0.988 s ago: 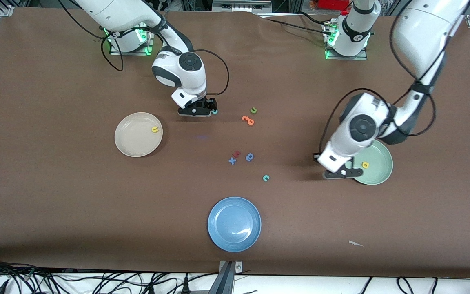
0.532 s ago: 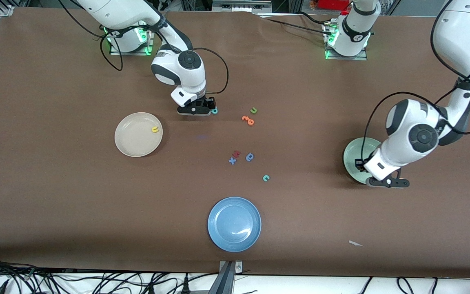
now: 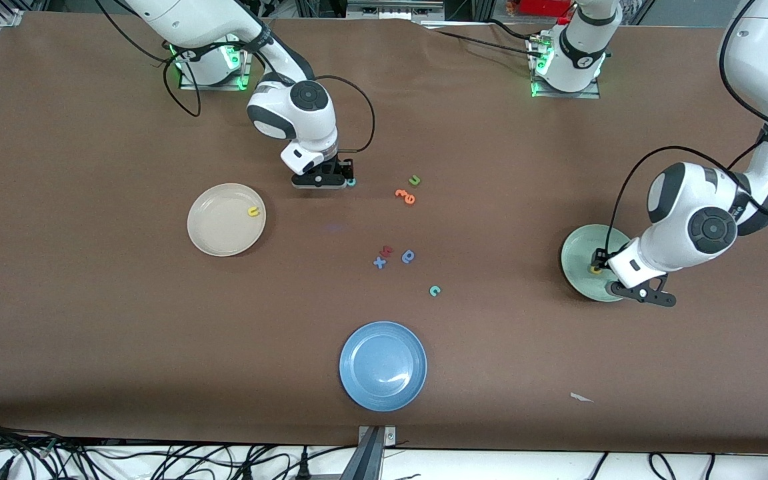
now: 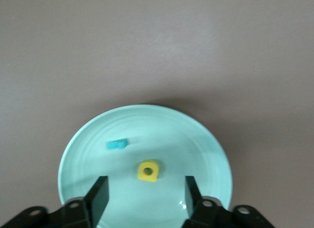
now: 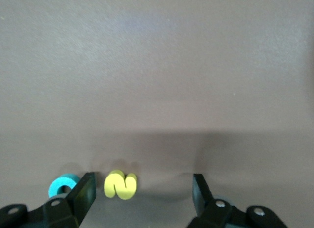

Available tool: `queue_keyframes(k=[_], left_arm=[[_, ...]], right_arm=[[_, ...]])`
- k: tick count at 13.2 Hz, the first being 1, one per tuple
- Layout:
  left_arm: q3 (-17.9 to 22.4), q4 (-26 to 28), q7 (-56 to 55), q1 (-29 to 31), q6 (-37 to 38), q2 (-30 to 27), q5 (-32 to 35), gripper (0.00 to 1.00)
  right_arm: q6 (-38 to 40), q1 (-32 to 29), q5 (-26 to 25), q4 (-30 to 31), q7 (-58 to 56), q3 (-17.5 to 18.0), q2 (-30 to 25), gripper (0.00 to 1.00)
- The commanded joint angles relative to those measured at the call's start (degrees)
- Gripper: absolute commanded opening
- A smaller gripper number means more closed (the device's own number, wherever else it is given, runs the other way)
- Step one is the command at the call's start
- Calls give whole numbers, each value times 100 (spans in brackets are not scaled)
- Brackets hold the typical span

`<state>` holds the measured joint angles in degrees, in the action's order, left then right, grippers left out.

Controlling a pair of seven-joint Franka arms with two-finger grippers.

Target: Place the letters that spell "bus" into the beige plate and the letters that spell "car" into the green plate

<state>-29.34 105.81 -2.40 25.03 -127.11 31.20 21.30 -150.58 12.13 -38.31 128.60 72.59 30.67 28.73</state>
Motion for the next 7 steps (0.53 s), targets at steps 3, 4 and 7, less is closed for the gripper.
queue_keyframes(k=[3,4,7], left_arm=[[-511,-288,-2207,-751,160,114,50,100],[-511,-376,-2708,-997,160,193,50,100],[-511,-866,-3651,-1657,160,526,-309,100]], right_arm=[[-164,9,-300,-54,106,9,71,83],[-164,9,-309,-54,106,9,89,81],[-164,9,-414,-19,106,0,98,78]])
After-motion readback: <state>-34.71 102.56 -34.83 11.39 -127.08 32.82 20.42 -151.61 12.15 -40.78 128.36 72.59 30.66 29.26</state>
